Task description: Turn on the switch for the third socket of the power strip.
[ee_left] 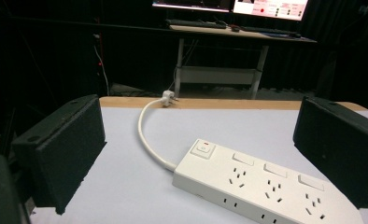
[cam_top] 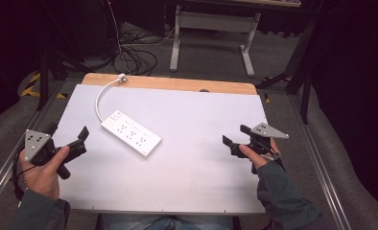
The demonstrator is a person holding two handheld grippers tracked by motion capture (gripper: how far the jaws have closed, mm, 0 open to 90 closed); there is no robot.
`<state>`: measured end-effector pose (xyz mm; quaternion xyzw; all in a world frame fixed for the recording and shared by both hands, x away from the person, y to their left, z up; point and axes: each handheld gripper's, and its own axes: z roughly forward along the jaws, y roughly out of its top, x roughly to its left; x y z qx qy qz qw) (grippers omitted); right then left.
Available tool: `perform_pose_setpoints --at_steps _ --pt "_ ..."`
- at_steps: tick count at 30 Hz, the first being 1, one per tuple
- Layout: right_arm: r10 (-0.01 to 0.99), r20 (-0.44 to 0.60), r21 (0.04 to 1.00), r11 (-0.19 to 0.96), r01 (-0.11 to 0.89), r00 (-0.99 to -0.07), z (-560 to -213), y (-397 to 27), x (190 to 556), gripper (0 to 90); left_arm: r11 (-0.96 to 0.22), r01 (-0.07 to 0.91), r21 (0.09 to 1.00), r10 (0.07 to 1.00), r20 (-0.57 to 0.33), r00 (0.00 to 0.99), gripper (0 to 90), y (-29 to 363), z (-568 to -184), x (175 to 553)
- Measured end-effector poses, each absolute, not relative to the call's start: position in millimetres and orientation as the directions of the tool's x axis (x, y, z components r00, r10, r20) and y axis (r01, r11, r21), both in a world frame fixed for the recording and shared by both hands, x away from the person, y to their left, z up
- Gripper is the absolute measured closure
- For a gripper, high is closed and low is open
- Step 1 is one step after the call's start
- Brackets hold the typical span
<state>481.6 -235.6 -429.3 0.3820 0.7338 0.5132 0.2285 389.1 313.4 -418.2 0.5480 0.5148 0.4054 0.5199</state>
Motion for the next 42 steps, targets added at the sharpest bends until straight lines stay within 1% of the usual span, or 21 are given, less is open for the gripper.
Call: perform_pose_setpoints --at_steps 9,18,19,23,24,27,29,30,31,32,33,34,35,36,38,39,40,42 --pt "0.796 0.054 0.928 0.183 0.325 -0.603 -429.2 -236.2 481.0 13.6 0.063 0.138 0.988 0.988 -0.081 0.129 4.2 312.8 -417.8 390.4" --pt "0.796 0.054 0.928 0.184 0.325 -0.603 -429.2 -236.8 480.6 13.7 0.058 0.131 0.99 0.99 -0.074 0.12 9.1 313.0 -417.4 391.1" --pt "0.796 0.052 0.927 0.186 0.325 -0.602 -429.1 -236.8 480.6 13.7 0.062 0.13 0.99 0.99 -0.078 0.118 13.0 312.9 -417.2 391.0" --pt "0.796 0.053 0.928 0.184 0.325 -0.602 -429.2 -236.1 480.4 13.7 0.051 0.122 0.991 0.992 -0.064 0.105 18.3 313.2 -416.6 390.5" --pt "0.796 0.053 0.928 0.184 0.325 -0.602 -429.2 -236.1 480.4 13.7 0.051 0.122 0.991 0.993 -0.064 0.1 18.3 313.5 -416.6 390.5" --pt "0.794 0.049 0.927 0.189 0.323 -0.606 -429.7 -236.0 480.7 13.7 0.058 0.118 0.991 0.994 -0.068 0.084 26.7 314.5 -416.6 390.3" --pt "0.795 0.048 0.927 0.19 0.324 -0.605 -429.7 -236.1 480.7 13.7 0.068 0.122 0.99 0.994 -0.078 0.077 28.5 315.5 -416.5 390.1" --pt "0.795 0.048 0.926 0.191 0.325 -0.605 -429.8 -236.1 480.7 13.7 0.08 0.124 0.989 0.993 -0.089 0.076 35.3 316.1 -416.9 390.0" --pt "0.795 0.048 0.926 0.191 0.325 -0.605 -429.8 -236.1 480.7 13.7 0.08 0.124 0.989 0.993 -0.089 0.076 37.5 316.1 -416.9 390.0" --pt "0.795 0.048 0.926 0.191 0.325 -0.605 -429.9 -236.0 480.7 13.7 0.082 0.125 0.989 0.993 -0.092 0.076 37.5 316.7 -417.0 390.2" --pt "0.795 0.049 0.926 0.191 0.326 -0.605 -430.0 -236.0 480.8 13.7 0.084 0.128 0.988 0.992 -0.094 0.078 44.4 317.3 -417.1 390.3" --pt "0.795 0.049 0.926 0.191 0.326 -0.605 -430.0 -236.0 480.8 13.7 0.08 0.131 0.988 0.993 -0.091 0.079 44.4 317.9 -417.3 390.5" --pt "0.794 0.05 0.926 0.191 0.327 -0.605 -430.2 -235.8 480.9 13.7 0.074 0.135 0.988 0.993 -0.086 0.082 50.1 318.6 -417.6 390.7" --pt "0.794 0.05 0.926 0.191 0.327 -0.605 -430.2 -235.8 480.9 13.7 0.074 0.136 0.988 0.993 -0.086 0.085 50.1 318.7 -417.9 391.0" --pt "0.795 0.053 0.926 0.188 0.329 -0.604 -430.2 -235.5 480.8 13.7 0.072 0.142 0.987 0.992 -0.085 0.094 57.2 318.9 -418.4 391.6" --pt "0.795 0.053 0.926 0.188 0.329 -0.604 -430.2 -235.5 480.8 13.7 0.071 0.142 0.987 0.992 -0.085 0.093 57.2 318.5 -418.6 391.8" --pt "0.795 0.053 0.925 0.188 0.329 -0.604 -430.2 -235.5 480.7 13.8 0.066 0.143 0.988 0.992 -0.08 0.097 62.4 318.2 -418.8 392.2" --pt "0.795 0.05 0.925 0.192 0.328 -0.605 -430.3 -235.8 481.0 13.8 0.035 0.133 0.99 0.994 -0.049 0.101 69.5 320.1 -419.2 395.9"
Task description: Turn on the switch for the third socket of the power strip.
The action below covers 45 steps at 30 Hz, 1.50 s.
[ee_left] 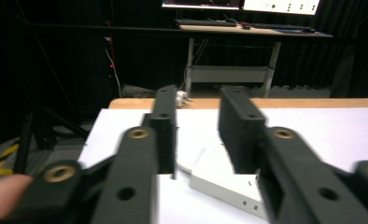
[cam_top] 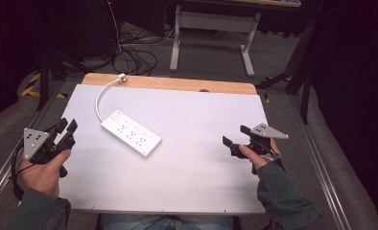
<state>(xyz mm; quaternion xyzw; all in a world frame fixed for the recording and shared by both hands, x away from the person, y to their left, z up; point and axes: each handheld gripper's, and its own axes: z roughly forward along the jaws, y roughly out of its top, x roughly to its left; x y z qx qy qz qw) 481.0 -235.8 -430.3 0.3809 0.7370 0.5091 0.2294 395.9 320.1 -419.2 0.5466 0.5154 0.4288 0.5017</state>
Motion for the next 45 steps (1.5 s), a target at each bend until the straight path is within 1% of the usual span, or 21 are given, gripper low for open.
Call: perform_pose_setpoints --at_steps 3,6,10,15,20,30,38,45 --pt "0.795 0.048 0.925 0.194 0.328 -0.604 -430.6 -235.8 481.4 13.8 0.04 0.141 0.989 0.993 -0.055 0.1 78.4 323.6 -420.6 400.0" --pt "0.794 0.049 0.925 0.193 0.327 -0.606 -430.3 -235.5 480.6 13.9 0.047 0.156 0.987 0.993 -0.063 0.1 84.9 327.6 -422.9 403.4" --pt "0.794 0.049 0.925 0.194 0.328 -0.606 -430.5 -235.9 480.6 13.9 0.045 0.15 0.988 0.993 -0.061 0.104 89.8 327.8 -422.4 405.0" --pt "0.793 0.047 0.925 0.195 0.326 -0.608 -430.5 -235.3 480.4 13.9 0.047 0.158 0.986 0.988 -0.07 0.14 89.9 325.5 -420.0 408.5" --pt "0.789 0.042 0.923 0.204 0.326 -0.613 -431.4 -235.0 480.8 14.2 0.014 0.163 0.987 0.984 -0.043 0.175 90.0 317.3 -418.5 414.5" --pt "0.79 0.046 0.924 0.198 0.326 -0.612 -430.3 -236.7 479.5 14.3 -0.035 0.18 0.983 0.978 -0.004 0.21 90.0 303.6 -419.2 425.4" --pt "0.788 0.049 0.923 0.199 0.329 -0.613 -430.7 -236.5 478.5 14.4 -0.076 0.185 0.98 0.975 0.034 0.219 90.0 293.3 -419.3 434.3" --pt "0.789 0.047 0.921 0.204 0.332 -0.613 -431.0 -236.8 478.2 14.4 -0.091 0.198 0.976 0.969 0.041 0.244 90.0 285.4 -419.4 440.4"
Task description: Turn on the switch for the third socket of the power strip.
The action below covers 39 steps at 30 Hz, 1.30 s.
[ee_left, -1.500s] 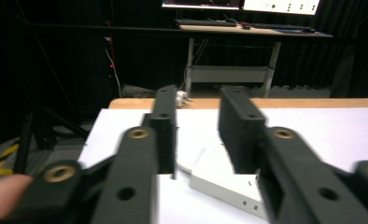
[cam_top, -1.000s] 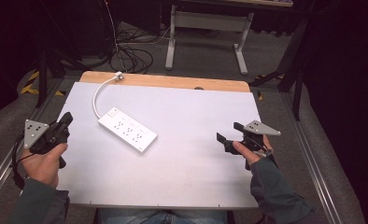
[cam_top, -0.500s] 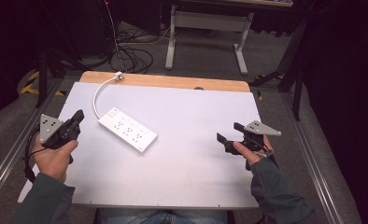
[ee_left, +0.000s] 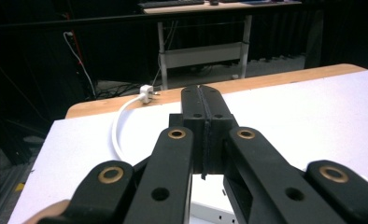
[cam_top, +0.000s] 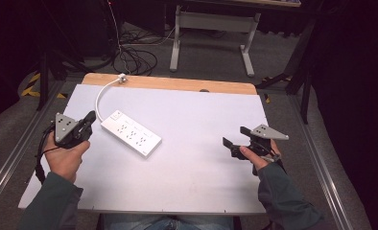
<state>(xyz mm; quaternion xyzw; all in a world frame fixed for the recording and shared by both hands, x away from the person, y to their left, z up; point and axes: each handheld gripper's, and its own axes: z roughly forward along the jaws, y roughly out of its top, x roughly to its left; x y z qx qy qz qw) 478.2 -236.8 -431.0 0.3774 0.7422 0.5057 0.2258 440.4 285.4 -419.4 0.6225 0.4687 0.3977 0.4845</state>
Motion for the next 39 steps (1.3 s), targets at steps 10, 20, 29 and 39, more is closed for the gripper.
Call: perform_pose_setpoints --at_steps 10,20,29,39 --pt "0.784 0.041 0.922 0.209 0.325 -0.619 -430.9 -236.7 478.5 14.4 -0.127 0.238 0.963 0.958 0.057 0.282 90.0 273.5 -422.6 449.4" --pt "0.781 0.045 0.924 0.204 0.324 -0.622 -430.4 -236.2 478.3 14.5 -0.16 0.261 0.952 0.945 0.071 0.32 90.0 260.8 -425.5 460.9" --pt "0.783 0.045 0.924 0.204 0.324 -0.621 -430.0 -236.9 478.1 14.4 -0.196 0.286 0.938 0.929 0.085 0.36 90.0 249.4 -430.3 469.7" --pt "0.781 0.047 0.923 0.204 0.326 -0.622 -430.4 -236.7 478.5 14.5 -0.225 0.3 0.927 0.911 0.091 0.402 90.0 240.4 -434.2 476.0"
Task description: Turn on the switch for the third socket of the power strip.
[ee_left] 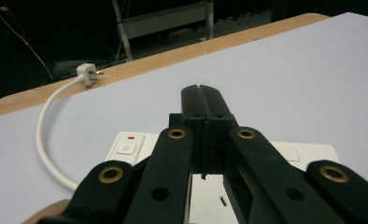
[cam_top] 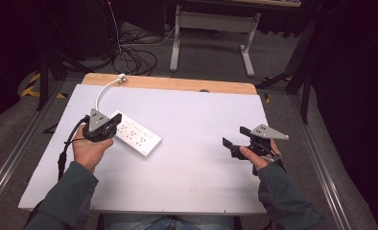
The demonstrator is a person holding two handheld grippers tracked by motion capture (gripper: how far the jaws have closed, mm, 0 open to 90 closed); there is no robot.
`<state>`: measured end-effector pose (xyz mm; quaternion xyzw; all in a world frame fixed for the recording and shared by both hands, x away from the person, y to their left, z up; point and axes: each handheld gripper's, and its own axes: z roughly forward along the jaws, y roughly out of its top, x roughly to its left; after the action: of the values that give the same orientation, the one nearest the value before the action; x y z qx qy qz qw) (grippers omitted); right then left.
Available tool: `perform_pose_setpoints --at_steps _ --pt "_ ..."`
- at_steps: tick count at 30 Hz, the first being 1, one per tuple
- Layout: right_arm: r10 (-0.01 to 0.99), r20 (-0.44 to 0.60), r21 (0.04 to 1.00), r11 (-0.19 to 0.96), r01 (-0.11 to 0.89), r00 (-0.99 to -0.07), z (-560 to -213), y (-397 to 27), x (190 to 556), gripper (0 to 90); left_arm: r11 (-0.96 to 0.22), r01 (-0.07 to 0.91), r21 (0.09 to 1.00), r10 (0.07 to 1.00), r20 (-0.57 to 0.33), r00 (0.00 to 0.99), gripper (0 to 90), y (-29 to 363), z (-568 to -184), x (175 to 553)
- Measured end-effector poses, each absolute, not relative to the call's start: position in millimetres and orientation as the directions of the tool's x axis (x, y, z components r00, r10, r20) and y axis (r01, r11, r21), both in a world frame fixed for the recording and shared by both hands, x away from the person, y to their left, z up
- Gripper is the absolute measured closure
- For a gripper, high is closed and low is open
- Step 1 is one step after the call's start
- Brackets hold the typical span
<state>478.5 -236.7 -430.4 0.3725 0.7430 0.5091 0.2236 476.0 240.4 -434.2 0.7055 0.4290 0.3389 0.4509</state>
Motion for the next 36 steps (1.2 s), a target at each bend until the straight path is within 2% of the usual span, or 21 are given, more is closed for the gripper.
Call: perform_pose_setpoints --at_steps 36 --pt "0.78 0.054 0.922 0.201 0.331 -0.624 -430.2 -236.3 478.7 14.5 -0.394 0.339 0.855 0.812 0.15 0.564 90.0 197.2 -453.2 497.5"
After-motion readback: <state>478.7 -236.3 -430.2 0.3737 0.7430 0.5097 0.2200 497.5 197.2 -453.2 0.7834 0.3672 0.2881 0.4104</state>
